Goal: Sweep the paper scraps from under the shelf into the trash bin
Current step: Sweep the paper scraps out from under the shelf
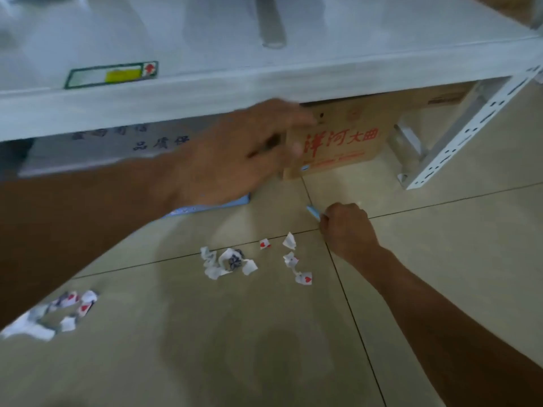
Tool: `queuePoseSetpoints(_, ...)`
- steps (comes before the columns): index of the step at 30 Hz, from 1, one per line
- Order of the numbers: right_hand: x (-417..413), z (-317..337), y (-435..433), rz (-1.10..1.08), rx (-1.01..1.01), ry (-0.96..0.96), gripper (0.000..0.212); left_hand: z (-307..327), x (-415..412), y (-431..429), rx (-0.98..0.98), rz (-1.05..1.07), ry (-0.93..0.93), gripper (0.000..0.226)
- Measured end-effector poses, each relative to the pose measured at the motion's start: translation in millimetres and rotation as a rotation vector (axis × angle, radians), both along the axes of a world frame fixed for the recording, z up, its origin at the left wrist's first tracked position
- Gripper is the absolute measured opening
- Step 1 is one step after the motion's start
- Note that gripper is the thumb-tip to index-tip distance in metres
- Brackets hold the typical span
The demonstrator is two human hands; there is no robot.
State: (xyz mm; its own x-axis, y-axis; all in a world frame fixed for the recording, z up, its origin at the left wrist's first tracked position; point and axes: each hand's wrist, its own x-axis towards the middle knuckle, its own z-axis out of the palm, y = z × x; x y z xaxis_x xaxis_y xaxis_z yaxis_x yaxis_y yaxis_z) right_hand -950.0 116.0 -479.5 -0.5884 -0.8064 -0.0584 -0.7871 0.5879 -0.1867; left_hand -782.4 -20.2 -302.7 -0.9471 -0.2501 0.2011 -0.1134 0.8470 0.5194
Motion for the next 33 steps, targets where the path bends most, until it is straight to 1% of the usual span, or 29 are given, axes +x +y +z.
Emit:
queuePoseSetpoints(2, 29, -1, -4, 0.121, 0.046, -0.053, 0.024, -13, 36, -4, 0.071, 0.086, -0.065, 0.038)
queuePoseSetpoints(4, 56, -6, -6, 0.218, 0.020, -0.074, 0.031, -27, 69, -9, 0.129, 0.185, -0.151, 0.039)
queuePoseSetpoints(5, 62, -8, -8, 0.205, -0.026, -0.077, 0.033, -34, 83, -12, 0.151, 0.229, -0.190, 0.039)
queuePoseSetpoints(7, 65, -5, -10, 0.105, -0.085, -0.064, 0.035, -47, 109, -14, 0.178, 0.301, -0.251, 0.039)
queuePoseSetpoints(9, 64, 2, -2, 0.004, -0.058, 0.008, 0.034, -59, 133, -12, 0.175, 0.358, -0.319, 0.040)
queuePoseSetpoints(11, 64, 4, 11, -0.129, -0.004, 0.050, 0.035, -71, 156, -8, 0.158, 0.357, -0.383, 0.043)
queuePoseSetpoints(13, 74, 2, 21, -0.231, 0.036, 0.022, 0.032, -81, 176, -3, 0.151, 0.343, -0.437, 0.045)
queuePoseSetpoints(14, 85, 1, 22, -0.246, 0.065, -0.009, 0.028, -85, 185, -2, 0.154, 0.344, -0.463, 0.046)
queuePoseSetpoints(16, 114, 0, 18, -0.191, 0.099, -0.060, 0.023, -93, 202, 0, 0.161, 0.348, -0.508, 0.047)
queuePoseSetpoints(18, 139, 5, 9, -0.127, 0.073, -0.080, 0.022, -98, 217, -1, 0.171, 0.340, -0.534, 0.047)
queuePoseSetpoints(19, 144, 9, 2, -0.141, 0.037, -0.089, 0.025, -99, 224, -1, 0.172, 0.333, -0.545, 0.047)
queuePoseSetpoints(21, 143, 15, -12, -0.225, -0.053, -0.082, 0.032, -101, 239, 0, 0.157, 0.317, -0.561, 0.047)
queuePoseSetpoints(23, 134, 19, -25, -0.308, -0.103, -0.095, 0.034, -106, 257, 2, 0.123, 0.296, -0.562, 0.047)
queuePoseSetpoints(24, 131, 20, -30, -0.341, -0.098, -0.122, 0.033, -109, 267, 4, 0.105, 0.281, -0.556, 0.047)
queuePoseSetpoints(26, 135, 21, -39, -0.354, -0.026, -0.164, 0.031, -117, 288, 8, 0.103, 0.261, -0.533, 0.046)
queuePoseSetpoints(27, 141, 20, -45, -0.325, 0.022, -0.172, 0.031, -121, 298, 9, 0.118, 0.264, -0.529, 0.045)
queuePoseSetpoints(29, 165, 19, -59, -0.196, 0.094, -0.164, 0.031, -134, 321, 11, 0.132, 0.286, -0.535, 0.045)
queuePoseSetpoints(32, 212, 13, -83, 0.057, 0.153, -0.177, 0.029, -162, 355, 8, 0.155, 0.310, -0.623, 0.046)
queuePoseSetpoints(33, 228, 13, -91, 0.141, 0.180, -0.186, 0.032, -171, 365, 6, 0.163, 0.315, -0.660, 0.046)
